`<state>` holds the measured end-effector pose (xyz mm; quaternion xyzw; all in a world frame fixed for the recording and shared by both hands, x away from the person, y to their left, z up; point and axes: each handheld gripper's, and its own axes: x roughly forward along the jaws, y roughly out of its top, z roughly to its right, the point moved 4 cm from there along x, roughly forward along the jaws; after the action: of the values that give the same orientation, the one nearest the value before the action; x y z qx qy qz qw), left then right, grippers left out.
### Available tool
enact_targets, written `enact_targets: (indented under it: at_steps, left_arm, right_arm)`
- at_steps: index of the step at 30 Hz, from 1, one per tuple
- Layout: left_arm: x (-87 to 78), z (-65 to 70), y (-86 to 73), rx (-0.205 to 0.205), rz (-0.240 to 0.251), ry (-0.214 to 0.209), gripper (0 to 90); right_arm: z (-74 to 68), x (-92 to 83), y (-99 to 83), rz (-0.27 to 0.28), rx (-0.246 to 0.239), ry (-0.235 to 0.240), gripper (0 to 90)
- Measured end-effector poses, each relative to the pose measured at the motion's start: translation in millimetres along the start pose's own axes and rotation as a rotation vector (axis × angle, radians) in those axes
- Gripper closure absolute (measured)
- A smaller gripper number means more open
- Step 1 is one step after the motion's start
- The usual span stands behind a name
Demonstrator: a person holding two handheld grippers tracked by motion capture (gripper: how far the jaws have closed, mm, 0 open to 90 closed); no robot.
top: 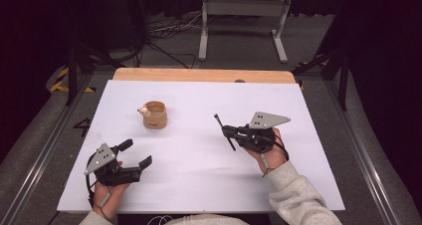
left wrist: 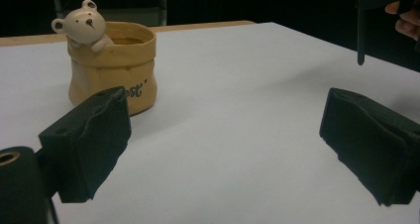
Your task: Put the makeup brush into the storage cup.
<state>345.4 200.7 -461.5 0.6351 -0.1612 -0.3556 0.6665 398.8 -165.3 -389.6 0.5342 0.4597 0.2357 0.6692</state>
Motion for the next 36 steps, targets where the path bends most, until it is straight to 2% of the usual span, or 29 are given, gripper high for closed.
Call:
enact_targets:
  at_steps: [4,8,11,13,14,15,21,27,31,35,36]
  left_arm:
    - [0.0,0.1,-0.1,0.009,-0.004,-0.001,6.5]
    - [0.9,0.1,0.2,0.004,0.001,-0.005,6.6]
    - [1.9,1.2,0.4,0.008,0.000,-0.007,6.8]
    - [2.0,2.6,0.9,0.018,-0.003,-0.007,6.9]
    - [2.0,2.6,0.9,0.018,-0.003,-0.007,6.9]
    - [2.1,2.7,1.1,0.015,-0.001,-0.007,6.9]
    - [2.4,2.5,1.9,0.017,0.001,-0.015,7.8]
    - [4.4,5.7,5.9,0.032,0.014,-0.035,9.7]
    - [6.8,8.3,13.0,0.021,0.027,-0.072,9.7]
    - [8.9,14.5,26.9,0.029,0.036,-0.141,10.7]
    - [8.9,14.5,26.9,0.029,0.036,-0.141,10.9]
  right_arm:
    - [-5.4,2.3,-2.2,0.067,-0.023,0.026,84.1]
    - [-10.1,10.0,-7.0,0.087,-0.020,0.058,84.1]
    - [-12.6,13.1,-8.3,0.103,-0.018,0.064,84.1]
    - [-17.7,17.1,-8.5,0.160,-0.016,0.077,84.1]
    - [-17.7,17.1,-8.5,0.160,-0.016,0.077,84.1]
    - [-20.9,19.7,-9.3,0.213,0.001,0.103,84.1]
    - [-30.1,29.6,-14.4,0.218,0.000,0.110,84.1]
    - [-31.7,31.0,-14.9,0.218,-0.011,0.100,84.1]
    - [-30.5,30.1,-15.1,0.220,-0.008,0.098,84.1]
    - [-30.7,29.6,-15.0,0.223,-0.005,0.094,84.1]
    - [-30.7,29.6,-15.0,0.223,-0.005,0.094,84.1]
